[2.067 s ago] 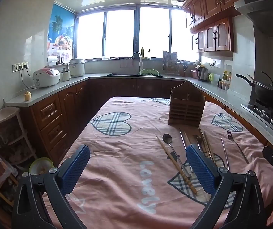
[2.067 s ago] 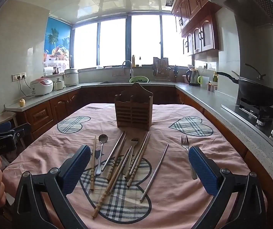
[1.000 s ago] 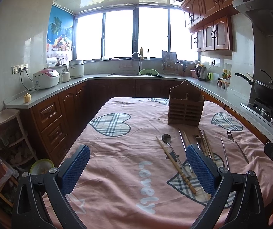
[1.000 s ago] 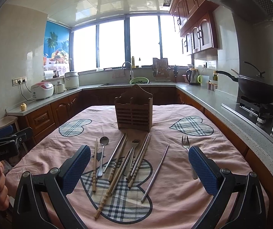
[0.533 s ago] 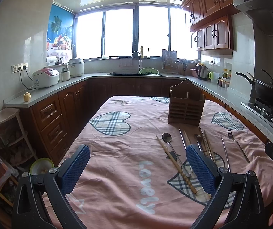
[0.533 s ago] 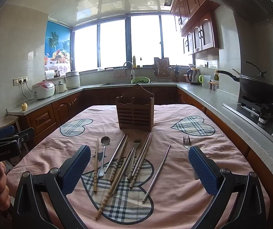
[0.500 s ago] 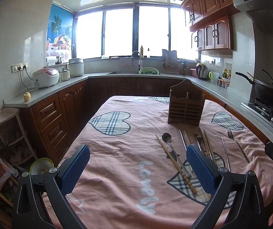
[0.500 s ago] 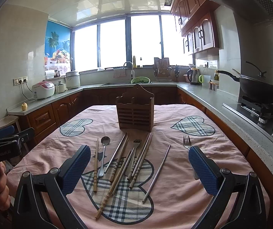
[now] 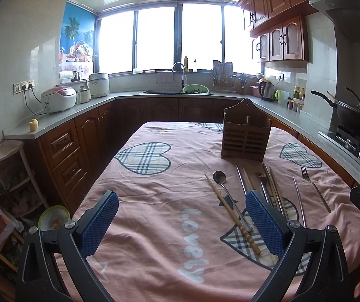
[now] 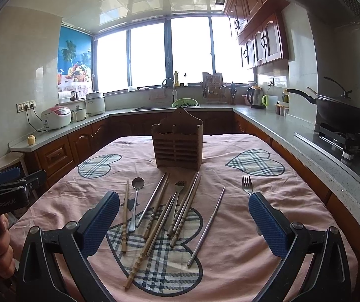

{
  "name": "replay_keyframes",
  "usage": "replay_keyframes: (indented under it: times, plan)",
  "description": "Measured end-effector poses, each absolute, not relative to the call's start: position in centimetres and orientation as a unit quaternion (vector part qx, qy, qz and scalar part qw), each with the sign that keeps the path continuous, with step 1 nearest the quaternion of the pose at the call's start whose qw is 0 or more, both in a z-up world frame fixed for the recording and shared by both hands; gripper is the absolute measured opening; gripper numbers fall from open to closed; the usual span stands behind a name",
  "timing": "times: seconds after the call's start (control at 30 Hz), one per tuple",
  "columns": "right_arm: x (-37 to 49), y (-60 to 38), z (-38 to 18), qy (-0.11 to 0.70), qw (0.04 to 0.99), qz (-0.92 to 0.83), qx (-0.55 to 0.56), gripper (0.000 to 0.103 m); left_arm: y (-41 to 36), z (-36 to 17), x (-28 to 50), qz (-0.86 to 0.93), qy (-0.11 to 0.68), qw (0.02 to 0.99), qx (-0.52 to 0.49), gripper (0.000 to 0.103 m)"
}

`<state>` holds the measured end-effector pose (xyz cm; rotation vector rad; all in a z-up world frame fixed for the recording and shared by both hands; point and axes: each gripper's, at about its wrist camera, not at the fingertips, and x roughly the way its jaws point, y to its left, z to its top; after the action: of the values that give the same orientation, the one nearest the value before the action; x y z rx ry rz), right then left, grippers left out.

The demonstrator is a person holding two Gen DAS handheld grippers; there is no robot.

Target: Organize utensils

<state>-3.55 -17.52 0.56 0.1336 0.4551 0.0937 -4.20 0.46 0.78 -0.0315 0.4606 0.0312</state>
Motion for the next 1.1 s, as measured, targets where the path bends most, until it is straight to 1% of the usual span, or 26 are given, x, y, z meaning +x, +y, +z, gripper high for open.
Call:
replay_keyframes:
  times: [0.3, 0.7, 0.77, 0.9, 0.97, 1.03, 1.07, 1.1]
  plan:
    - [-2.1, -18.3, -0.3, 0.245, 0.965, 0.046, 0.079, 0.103, 0.7, 0.4, -1.9, 0.005, 0.257, 0.966, -0.027, 0.102]
    - [2.7, -20.6, -2.1, 0.290, 0.949, 0.047, 0.114, 0.102, -0.4, 0.7, 5.5, -0.033, 0.316, 0.948, -0.026, 0.101]
    - [3.8, -20.9, -2.5, 0.300, 0.945, 0.048, 0.119, 0.100, -0.7, 0.8, 6.8, -0.038, 0.322, 0.946, -0.020, 0.099]
    - [6.1, -21.6, -3.3, 0.318, 0.938, 0.047, 0.131, 0.093, -1.7, 0.7, 9.6, -0.049, 0.335, 0.941, -0.012, 0.096]
    - [7.2, -22.1, -3.8, 0.328, 0.934, 0.042, 0.135, 0.088, -2.1, 0.4, 11.2, -0.053, 0.344, 0.938, -0.007, 0.092]
    - [8.4, -22.5, -4.4, 0.339, 0.929, 0.038, 0.143, 0.081, -2.3, 0.2, 12.8, -0.059, 0.355, 0.933, -0.007, 0.089]
    - [9.0, -22.8, -4.7, 0.345, 0.927, 0.034, 0.145, 0.079, -2.5, 0.0, 13.6, -0.062, 0.361, 0.931, -0.007, 0.088]
    - [9.6, -23.0, -5.0, 0.351, 0.924, 0.032, 0.148, 0.075, -2.7, -0.1, 14.4, -0.065, 0.366, 0.928, -0.006, 0.086]
